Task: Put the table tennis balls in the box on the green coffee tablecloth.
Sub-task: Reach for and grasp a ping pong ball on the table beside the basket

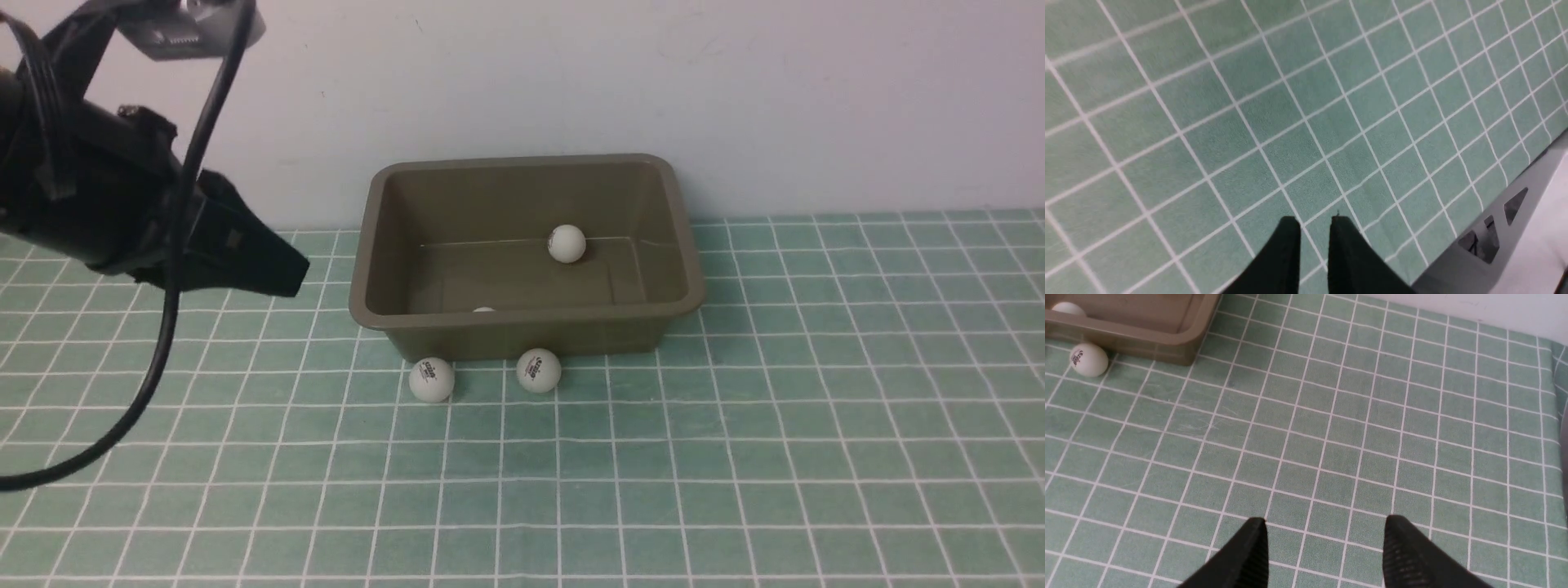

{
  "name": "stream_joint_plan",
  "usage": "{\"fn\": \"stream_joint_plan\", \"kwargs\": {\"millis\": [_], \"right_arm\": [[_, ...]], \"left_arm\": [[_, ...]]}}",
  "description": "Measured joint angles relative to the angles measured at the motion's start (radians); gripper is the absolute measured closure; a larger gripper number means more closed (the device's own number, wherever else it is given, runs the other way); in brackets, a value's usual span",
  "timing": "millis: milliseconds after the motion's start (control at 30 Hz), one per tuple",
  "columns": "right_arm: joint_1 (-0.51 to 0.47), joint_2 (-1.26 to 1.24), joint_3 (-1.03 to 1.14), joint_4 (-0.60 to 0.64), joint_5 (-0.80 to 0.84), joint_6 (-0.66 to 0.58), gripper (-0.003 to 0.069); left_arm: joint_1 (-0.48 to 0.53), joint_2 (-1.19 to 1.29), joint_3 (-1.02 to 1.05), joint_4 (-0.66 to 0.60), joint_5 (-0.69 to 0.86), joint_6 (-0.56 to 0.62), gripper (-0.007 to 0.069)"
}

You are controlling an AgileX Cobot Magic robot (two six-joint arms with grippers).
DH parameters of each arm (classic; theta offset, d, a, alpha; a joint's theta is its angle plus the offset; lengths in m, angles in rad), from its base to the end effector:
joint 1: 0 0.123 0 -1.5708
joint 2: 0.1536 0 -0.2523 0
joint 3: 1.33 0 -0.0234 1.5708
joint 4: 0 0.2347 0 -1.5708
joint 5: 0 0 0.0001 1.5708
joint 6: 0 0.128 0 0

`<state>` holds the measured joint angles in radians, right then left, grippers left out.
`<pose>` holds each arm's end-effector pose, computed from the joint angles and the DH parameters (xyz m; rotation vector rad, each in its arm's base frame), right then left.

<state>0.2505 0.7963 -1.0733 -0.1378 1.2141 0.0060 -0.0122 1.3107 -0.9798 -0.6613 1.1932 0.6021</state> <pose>0.1477 0.0208 0.3385 -0.2931 2.3912 -0.0601 0.2287 -0.0759 0.2374 0.5478 2.6700 -0.7967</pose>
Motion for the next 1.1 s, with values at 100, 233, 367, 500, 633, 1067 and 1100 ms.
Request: {"fn": "stream_joint_plan", "kwargs": {"millis": [100, 233, 367, 500, 633, 1067, 1100], "right_arm": [[0.0, 0.0, 0.0, 0.0, -0.012, 0.0, 0.0303], [0.0, 0.0, 0.0, 0.0, -0.031, 0.0, 0.0303], [0.0, 0.0, 0.0, 0.0, -0.047, 0.0, 0.0303], [0.0, 0.0, 0.0, 0.0, -0.048, 0.0, 0.0303], [0.0, 0.0, 0.0, 0.0, -0.047, 0.0, 0.0303], [0.0, 0.0, 0.0, 0.0, -0.051, 0.0, 0.0303], [0.0, 0.0, 0.0, 0.0, -0.051, 0.0, 0.0303]], "left_arm": [[0.0, 0.004, 0.117, -0.09, -0.138, 0.106, 0.0534], [0.0, 0.022, 0.199, -0.282, -0.289, 0.32, 0.0533], [0.0, 0.06, 0.205, -0.452, -0.316, 0.493, 0.052], [0.0, 0.111, 0.205, -0.592, -0.316, 0.654, 0.0512], [0.0, 0.179, 0.205, -0.657, -0.345, 0.762, 0.0488], [-0.024, 0.308, 0.205, -0.71, -0.522, 0.845, 0.0117], [-0.044, 0.309, 0.205, -0.716, -0.562, 0.852, 0.0114]]}}
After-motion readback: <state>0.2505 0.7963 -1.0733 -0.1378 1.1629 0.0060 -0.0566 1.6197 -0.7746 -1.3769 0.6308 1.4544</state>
